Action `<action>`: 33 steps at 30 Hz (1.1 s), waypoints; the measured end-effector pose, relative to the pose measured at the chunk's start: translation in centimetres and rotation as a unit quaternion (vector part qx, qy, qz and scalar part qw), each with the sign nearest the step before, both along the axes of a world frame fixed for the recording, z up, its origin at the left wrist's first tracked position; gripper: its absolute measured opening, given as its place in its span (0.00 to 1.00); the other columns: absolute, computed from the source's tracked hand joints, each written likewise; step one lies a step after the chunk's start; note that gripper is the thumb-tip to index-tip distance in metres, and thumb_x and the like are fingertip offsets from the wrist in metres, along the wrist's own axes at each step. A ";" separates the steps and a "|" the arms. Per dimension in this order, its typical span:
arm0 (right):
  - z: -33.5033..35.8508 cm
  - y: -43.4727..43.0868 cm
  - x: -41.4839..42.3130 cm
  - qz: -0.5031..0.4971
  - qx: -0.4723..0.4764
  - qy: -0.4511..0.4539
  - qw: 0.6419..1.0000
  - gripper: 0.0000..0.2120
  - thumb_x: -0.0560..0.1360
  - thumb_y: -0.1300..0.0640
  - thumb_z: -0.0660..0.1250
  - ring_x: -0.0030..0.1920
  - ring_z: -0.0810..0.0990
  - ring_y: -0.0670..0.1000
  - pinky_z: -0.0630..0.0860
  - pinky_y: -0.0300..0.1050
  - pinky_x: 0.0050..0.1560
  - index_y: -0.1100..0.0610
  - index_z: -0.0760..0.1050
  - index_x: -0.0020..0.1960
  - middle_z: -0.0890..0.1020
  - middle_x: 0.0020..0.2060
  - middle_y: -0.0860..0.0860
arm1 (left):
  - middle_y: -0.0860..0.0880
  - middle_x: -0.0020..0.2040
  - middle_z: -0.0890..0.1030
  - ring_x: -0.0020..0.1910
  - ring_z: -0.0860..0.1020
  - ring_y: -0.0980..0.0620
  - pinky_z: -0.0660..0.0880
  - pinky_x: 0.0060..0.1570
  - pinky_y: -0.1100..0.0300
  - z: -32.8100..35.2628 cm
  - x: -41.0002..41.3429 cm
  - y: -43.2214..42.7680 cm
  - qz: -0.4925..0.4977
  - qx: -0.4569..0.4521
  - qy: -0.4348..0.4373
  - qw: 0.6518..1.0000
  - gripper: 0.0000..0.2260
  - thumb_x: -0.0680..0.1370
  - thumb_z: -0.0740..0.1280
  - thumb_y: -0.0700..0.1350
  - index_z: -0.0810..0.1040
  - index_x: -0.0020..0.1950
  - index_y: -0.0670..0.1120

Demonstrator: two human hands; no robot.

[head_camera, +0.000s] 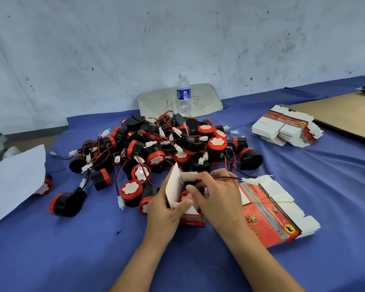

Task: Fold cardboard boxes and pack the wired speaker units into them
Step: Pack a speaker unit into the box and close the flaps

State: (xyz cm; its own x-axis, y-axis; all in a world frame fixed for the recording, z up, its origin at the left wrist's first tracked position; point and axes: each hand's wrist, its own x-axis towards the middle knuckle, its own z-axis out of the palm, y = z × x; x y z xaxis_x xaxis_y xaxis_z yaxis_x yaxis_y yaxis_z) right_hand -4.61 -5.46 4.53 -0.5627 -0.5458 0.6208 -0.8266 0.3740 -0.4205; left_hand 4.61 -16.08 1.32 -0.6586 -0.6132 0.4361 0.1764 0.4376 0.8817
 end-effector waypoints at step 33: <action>0.3 0.1 -0.8 0.089 -0.428 -0.153 0.886 0.18 0.77 0.70 0.54 0.51 0.82 0.50 0.78 0.40 0.52 0.47 0.68 0.52 0.76 0.50 0.50 | 0.55 0.62 0.67 0.51 0.76 0.54 0.73 0.51 0.68 -0.2 -0.4 0.9 0.072 -0.178 -0.074 0.979 0.28 0.71 0.75 0.51 0.64 0.63 0.70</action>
